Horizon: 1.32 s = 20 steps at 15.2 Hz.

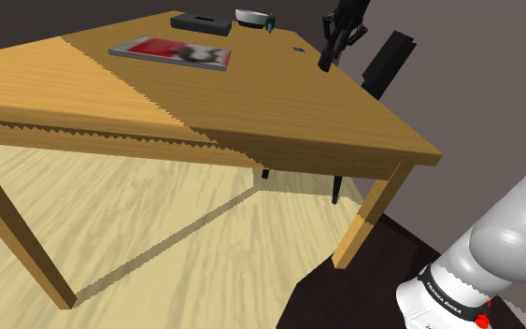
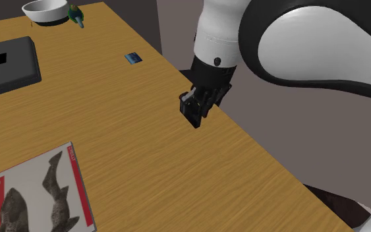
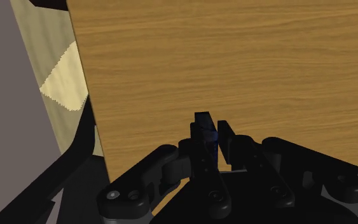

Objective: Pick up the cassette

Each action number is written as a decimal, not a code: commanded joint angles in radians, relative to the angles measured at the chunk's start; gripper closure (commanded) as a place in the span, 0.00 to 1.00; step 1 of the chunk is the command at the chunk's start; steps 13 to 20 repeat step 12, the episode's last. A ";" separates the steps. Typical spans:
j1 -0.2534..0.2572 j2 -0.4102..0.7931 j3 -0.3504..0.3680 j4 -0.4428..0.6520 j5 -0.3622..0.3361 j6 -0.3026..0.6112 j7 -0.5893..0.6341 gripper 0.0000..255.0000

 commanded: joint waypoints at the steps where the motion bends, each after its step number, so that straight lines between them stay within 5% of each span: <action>1: 0.000 0.012 0.000 0.042 0.000 -0.031 0.002 1.00; 10: -0.001 0.089 -0.001 0.273 0.003 -0.184 0.005 1.00; 20: -0.002 0.091 -0.001 0.277 0.003 -0.187 0.005 1.00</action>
